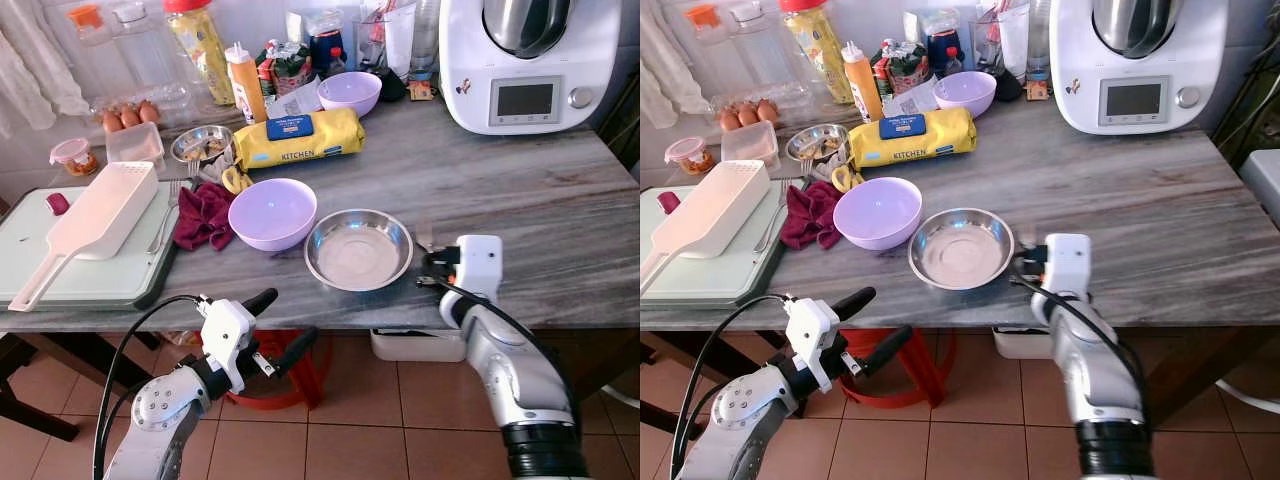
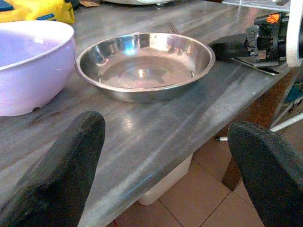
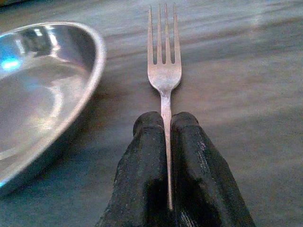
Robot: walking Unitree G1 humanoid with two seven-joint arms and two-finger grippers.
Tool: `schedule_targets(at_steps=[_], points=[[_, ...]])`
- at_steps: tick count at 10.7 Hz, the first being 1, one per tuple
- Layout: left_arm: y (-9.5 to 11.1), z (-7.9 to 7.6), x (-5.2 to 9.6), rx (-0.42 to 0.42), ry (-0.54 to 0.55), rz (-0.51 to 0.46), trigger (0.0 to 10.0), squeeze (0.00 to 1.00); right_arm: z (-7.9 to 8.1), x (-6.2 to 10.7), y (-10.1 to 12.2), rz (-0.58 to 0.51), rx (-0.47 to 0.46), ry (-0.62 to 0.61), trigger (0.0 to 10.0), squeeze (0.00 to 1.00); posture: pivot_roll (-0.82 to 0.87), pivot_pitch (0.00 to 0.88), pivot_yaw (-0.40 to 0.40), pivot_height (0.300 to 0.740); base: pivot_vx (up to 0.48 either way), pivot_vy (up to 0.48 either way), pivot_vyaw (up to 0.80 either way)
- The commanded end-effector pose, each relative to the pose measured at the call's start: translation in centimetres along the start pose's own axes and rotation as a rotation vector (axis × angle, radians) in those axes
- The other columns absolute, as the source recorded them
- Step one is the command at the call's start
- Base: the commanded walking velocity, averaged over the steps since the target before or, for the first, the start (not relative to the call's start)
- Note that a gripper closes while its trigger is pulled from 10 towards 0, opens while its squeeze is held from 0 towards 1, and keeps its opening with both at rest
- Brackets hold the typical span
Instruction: Setting the table
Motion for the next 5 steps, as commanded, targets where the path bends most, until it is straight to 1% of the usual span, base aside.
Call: schedule_targets(at_steps=[1, 4, 5], points=[[-0.28, 0.29, 0.16, -0.019, -0.003, 0.016, 10.0, 0.0, -0.4, 0.27, -0.97, 0.034, -0.008, -0.019, 10.0, 0.0, -0.14, 0.085, 0.138, 0.74, 0.0, 0.0, 0.0], [-0.61, 0.27, 0.03, -0.018, -0.008, 0.021, 10.0, 0.0, -0.83, 0.34, -0.9, 0.032, -0.006, -0.03, 10.0, 0.0, -0.14, 0.087, 0.141, 0.74, 0.0, 0.0, 0.0], [-0.71, 0.25, 0.0, -0.019, -0.009, 0.022, 10.0, 0.0, -0.78, -0.03, -0.65, 0.03, 0.001, -0.027, 10.0, 0.0, -0.14, 0.087, 0.143, 0.74, 0.0, 0.0, 0.0]])
Point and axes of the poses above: a point about 5 cm out from each wrist's last joint towards the gripper, its own x axis pointing back from the gripper into the wrist, its own y axis along the axis of the wrist's last joint, z = x × y, the point moved 6 cm from there along -x, pointing out of the wrist towards the gripper, and after that the axes turned 5 degrees about -x, right-handed, at the moved point
